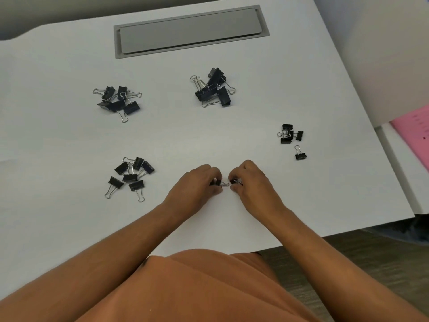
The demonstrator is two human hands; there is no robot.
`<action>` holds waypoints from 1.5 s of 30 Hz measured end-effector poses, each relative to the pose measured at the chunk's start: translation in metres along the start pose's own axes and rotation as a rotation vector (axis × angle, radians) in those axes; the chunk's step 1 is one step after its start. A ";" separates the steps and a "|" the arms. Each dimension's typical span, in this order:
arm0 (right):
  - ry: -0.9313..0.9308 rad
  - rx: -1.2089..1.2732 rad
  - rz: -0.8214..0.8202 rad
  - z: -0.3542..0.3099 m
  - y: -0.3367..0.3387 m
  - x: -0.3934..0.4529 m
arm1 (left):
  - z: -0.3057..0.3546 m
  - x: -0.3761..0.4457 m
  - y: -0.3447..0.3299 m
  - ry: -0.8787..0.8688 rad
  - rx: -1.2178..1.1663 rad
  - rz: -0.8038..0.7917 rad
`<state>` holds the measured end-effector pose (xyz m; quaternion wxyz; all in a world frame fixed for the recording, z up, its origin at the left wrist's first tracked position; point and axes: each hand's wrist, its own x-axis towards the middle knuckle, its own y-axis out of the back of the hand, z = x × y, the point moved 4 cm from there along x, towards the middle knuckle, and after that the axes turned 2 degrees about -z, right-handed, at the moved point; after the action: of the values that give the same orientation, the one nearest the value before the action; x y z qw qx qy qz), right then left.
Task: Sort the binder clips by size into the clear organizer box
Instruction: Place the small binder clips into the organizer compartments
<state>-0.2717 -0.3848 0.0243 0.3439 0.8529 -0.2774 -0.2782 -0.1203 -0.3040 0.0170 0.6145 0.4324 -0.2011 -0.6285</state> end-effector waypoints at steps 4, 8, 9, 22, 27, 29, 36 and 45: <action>-0.058 0.047 0.026 0.000 0.001 0.002 | -0.005 -0.006 0.001 0.014 -0.041 0.033; -0.298 0.541 0.016 0.001 -0.006 -0.002 | -0.016 -0.022 0.012 0.193 -0.402 0.128; -0.357 0.735 -0.005 -0.002 -0.010 -0.003 | -0.019 -0.028 0.016 0.259 -0.540 0.144; -0.427 1.380 -0.359 -0.149 -0.086 0.016 | -0.103 -0.161 0.073 0.551 -1.428 0.366; -0.404 1.282 -0.521 -0.244 -0.147 0.022 | -0.171 -0.232 0.117 0.574 -1.444 0.552; -0.389 1.225 -0.598 -0.284 -0.176 0.022 | -0.201 -0.263 0.135 0.580 -1.419 0.647; -0.252 0.921 -0.720 -0.411 -0.261 0.024 | -0.324 -0.389 0.191 0.740 -1.096 1.067; 0.243 0.355 -0.589 -0.536 -0.314 0.046 | -0.437 -0.457 0.223 0.933 -0.576 0.928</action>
<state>0.2047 0.0078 0.1048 0.1262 0.9694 -0.0209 -0.2095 0.2997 0.2133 0.0889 0.9299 0.3466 0.0931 -0.0803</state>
